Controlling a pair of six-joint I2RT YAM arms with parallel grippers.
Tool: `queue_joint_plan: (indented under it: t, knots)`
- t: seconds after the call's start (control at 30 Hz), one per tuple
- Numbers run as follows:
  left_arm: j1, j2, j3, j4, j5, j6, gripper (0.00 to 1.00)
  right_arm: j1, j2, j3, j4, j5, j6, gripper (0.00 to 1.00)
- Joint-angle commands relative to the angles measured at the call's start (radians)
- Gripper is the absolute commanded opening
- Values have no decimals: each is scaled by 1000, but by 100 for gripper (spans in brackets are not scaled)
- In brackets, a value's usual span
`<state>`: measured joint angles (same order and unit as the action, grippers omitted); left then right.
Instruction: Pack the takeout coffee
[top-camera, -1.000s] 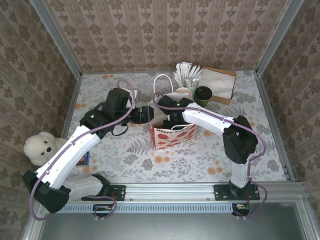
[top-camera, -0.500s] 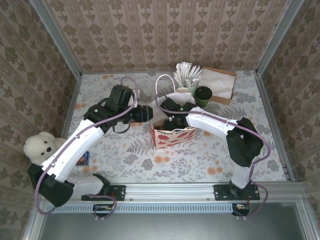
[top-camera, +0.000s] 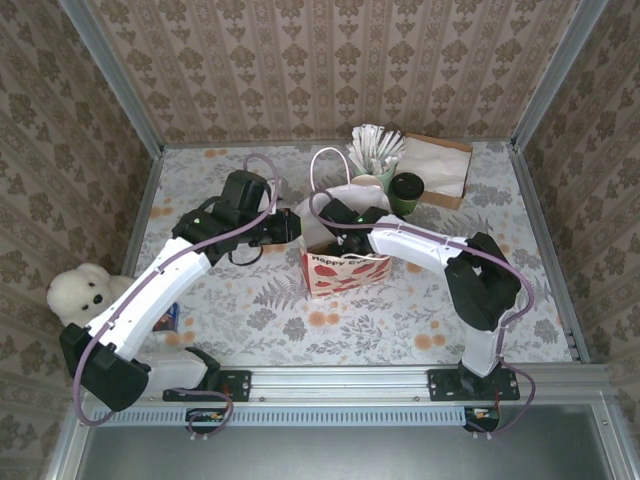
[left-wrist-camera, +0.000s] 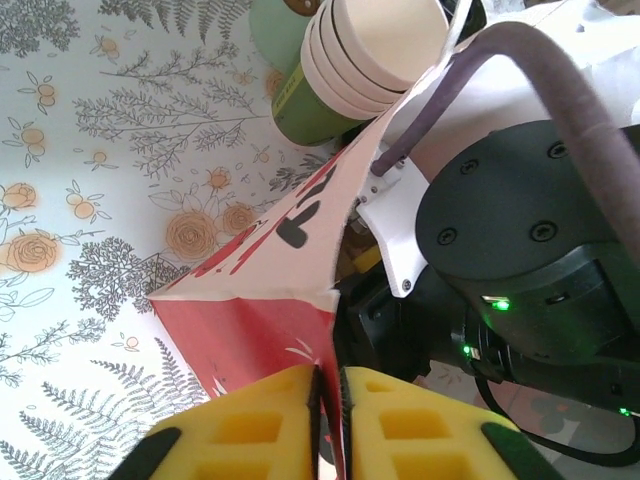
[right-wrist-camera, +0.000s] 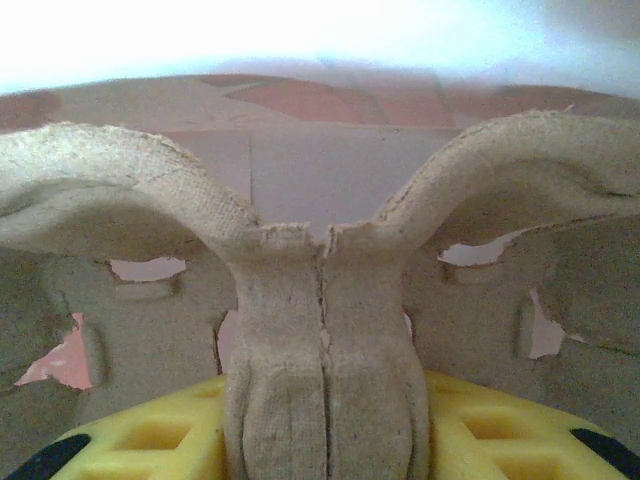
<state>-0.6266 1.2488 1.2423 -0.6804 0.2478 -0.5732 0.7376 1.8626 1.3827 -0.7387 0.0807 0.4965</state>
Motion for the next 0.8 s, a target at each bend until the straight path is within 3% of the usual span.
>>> queue_joint_plan:
  t: [0.0,0.13,0.77]
  knots:
    - [7,13,19,-8,14,18,7,5,39,-7,-8,51,-13,45]
    - [7,20,27,-7,29,29,0,4,41,-41,50,53,1,45]
    - [8,-25,16,48,-17,62,0,4,115,-87,103,87,-28,51]
